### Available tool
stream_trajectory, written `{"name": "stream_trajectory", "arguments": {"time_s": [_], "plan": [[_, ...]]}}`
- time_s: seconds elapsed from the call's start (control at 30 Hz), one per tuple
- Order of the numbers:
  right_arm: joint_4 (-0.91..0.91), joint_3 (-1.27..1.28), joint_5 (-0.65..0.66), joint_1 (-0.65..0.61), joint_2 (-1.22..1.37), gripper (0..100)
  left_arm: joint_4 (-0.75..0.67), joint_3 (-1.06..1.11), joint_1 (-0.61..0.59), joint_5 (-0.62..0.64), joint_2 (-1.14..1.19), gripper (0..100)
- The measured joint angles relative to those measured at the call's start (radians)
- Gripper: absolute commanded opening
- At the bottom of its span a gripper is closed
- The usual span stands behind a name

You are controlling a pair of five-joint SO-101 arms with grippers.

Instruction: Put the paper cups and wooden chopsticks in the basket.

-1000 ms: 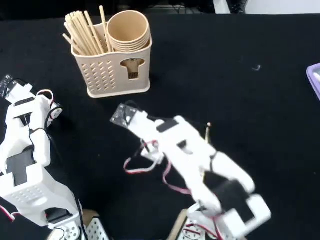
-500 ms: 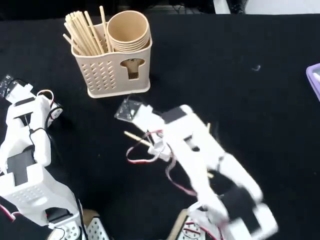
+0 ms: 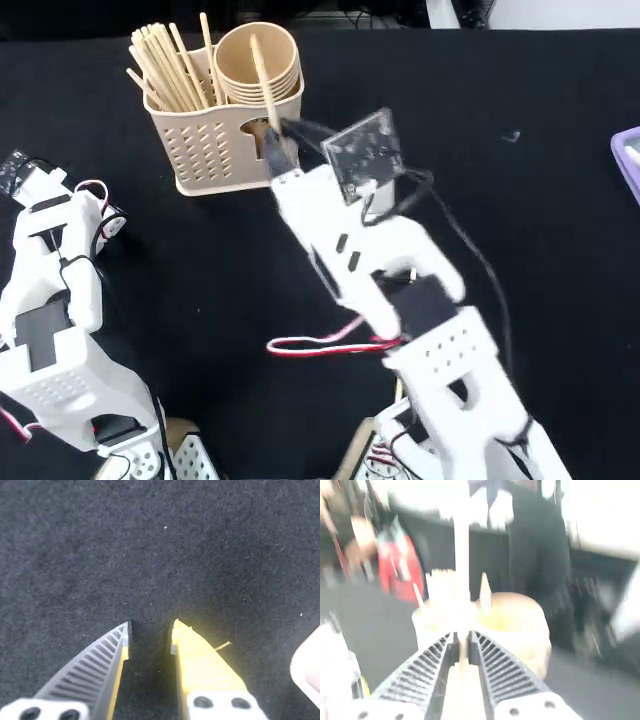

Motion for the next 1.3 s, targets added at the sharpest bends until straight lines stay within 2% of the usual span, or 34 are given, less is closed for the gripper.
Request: {"name": "stream_trajectory", "arguments": {"time_s": [0.1,0.2,0.57,0.63,0.77,0.83,1.0,1.1,1.3], "plan": [[-0.292,-0.002,-0.006,-0.080,0.091,1.4,0.000,0.000,0.000,0.000,0.000,15],[-0.434,-0.084,-0.008,-0.117,0.229,1.5,0.000,0.000,0.000,0.000,0.000,15],[-0.474,-0.612,-0.009,-0.084,0.798,2.0,0.000,0.000,0.000,0.000,0.000,15],[-0.468,-0.669,-0.009,-0.072,0.873,6.1,0.000,0.000,0.000,0.000,0.000,15],[-0.334,-0.764,-0.009,-0.064,0.931,18.4,0.000,0.000,0.000,0.000,0.000,15],[-0.241,-0.815,-0.009,-0.064,0.931,19.7,0.000,0.000,0.000,0.000,0.000,15],[-0.017,-0.954,-0.009,-0.061,0.924,13.9,0.000,0.000,0.000,0.000,0.000,15],[0.137,-1.026,-0.009,-0.061,0.861,2.0,0.000,0.000,0.000,0.000,0.000,15],[0.476,-1.073,-0.015,-0.061,0.569,1.2,0.021,-0.003,0.002,0.003,0.000,15]]}}
